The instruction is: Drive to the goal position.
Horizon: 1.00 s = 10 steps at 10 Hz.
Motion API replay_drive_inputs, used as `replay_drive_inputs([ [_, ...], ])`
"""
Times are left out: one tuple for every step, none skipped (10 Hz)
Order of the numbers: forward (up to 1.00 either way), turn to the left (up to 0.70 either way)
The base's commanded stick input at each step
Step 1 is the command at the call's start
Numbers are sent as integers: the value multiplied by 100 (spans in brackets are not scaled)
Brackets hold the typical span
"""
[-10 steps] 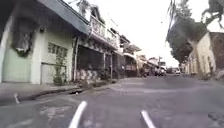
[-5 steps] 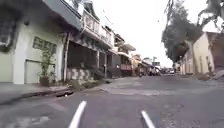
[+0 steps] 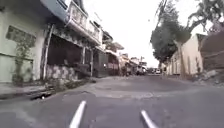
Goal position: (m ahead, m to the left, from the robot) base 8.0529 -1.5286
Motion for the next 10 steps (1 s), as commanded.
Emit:
replay_drive_inputs([
  [100, -40],
  [100, -40],
  [100, -40],
  [100, -40],
  [100, -40],
  [100, -17],
  [100, 0],
  [100, 0],
  [100, 0],
  [100, -18],
])
